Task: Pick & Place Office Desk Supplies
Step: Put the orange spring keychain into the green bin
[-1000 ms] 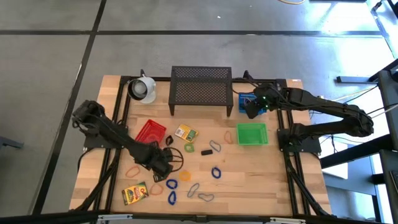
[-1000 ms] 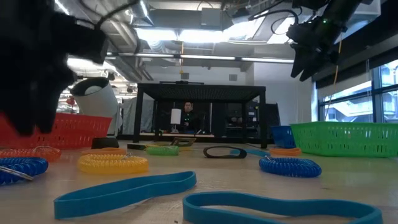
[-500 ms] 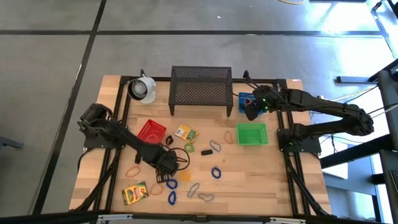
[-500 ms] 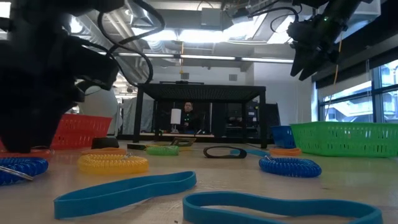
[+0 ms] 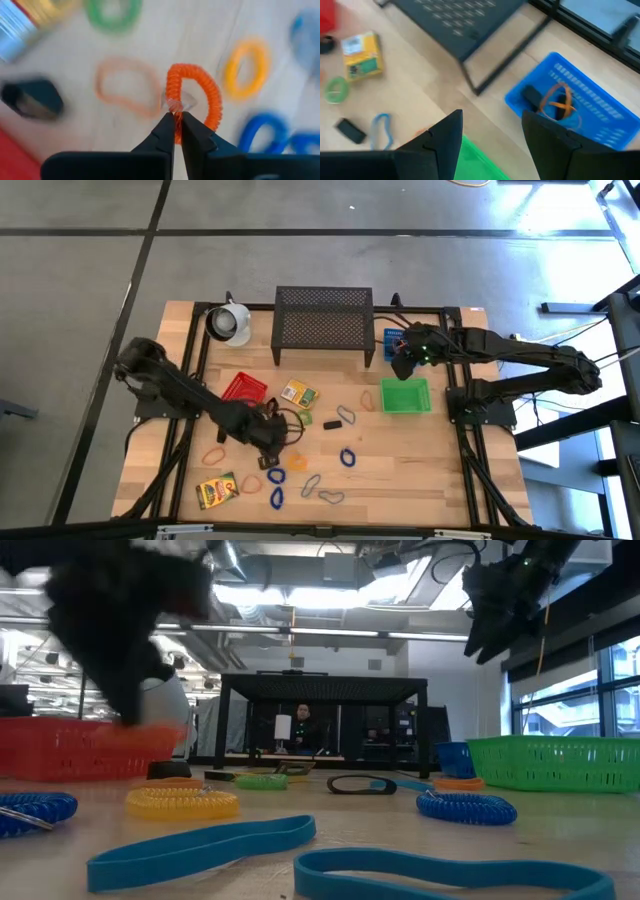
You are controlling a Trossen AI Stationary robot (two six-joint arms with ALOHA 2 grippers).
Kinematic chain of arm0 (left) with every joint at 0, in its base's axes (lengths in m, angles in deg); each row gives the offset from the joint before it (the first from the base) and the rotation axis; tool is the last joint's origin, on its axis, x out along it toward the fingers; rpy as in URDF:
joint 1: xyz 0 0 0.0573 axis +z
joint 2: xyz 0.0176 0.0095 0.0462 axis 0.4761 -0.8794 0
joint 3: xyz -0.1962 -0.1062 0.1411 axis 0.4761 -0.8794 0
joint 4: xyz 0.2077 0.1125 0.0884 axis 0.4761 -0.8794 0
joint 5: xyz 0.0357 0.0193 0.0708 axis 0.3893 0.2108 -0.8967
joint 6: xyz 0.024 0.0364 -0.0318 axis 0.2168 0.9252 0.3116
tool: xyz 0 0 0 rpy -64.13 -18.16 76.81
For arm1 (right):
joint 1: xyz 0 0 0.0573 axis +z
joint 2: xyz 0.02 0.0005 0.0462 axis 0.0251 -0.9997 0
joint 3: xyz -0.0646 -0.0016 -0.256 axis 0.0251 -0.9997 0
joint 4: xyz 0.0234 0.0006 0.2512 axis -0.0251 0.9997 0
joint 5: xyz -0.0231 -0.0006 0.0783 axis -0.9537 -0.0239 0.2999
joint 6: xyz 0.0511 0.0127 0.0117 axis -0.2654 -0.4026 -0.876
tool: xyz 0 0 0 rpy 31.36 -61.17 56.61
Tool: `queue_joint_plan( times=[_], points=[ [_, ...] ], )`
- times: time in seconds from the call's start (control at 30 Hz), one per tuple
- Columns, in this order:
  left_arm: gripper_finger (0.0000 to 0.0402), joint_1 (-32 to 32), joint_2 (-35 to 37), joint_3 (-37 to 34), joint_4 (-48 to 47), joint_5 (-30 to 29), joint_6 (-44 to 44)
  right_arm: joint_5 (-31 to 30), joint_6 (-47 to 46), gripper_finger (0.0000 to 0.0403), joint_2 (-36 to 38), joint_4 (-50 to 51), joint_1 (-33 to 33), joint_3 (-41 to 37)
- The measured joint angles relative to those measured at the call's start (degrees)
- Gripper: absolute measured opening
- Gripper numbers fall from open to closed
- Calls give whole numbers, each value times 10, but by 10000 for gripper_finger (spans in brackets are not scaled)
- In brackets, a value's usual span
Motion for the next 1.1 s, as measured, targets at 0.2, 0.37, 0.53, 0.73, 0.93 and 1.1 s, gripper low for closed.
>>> queue_joint_plan(
  times=[0.2, 0.37, 0.53, 0.73, 0.93, 1.1],
  points=[
    [10, 33, 65, 1, 158, -159, 58, 4, -3, 206, 0, -112, 67, 0],
    [10, 72, 72, 1, 313, -278, 134, 23, 5, 206, 0, -220, 135, 0],
    [10, 109, 50, 1, 470, -307, 229, 21, 19, 206, 0, -264, 196, 0],
    [10, 143, 35, 1, 578, -295, 280, -32, 11, 206, 0, -311, 240, 0],
    [10, 152, 29, 2, 619, -243, 283, -43, -26, 206, -12, -379, 246, 0],
    [11, 147, 29, 2, 623, -237, 320, -40, -46, 213, -41, -385, 246, 0]
  ],
)
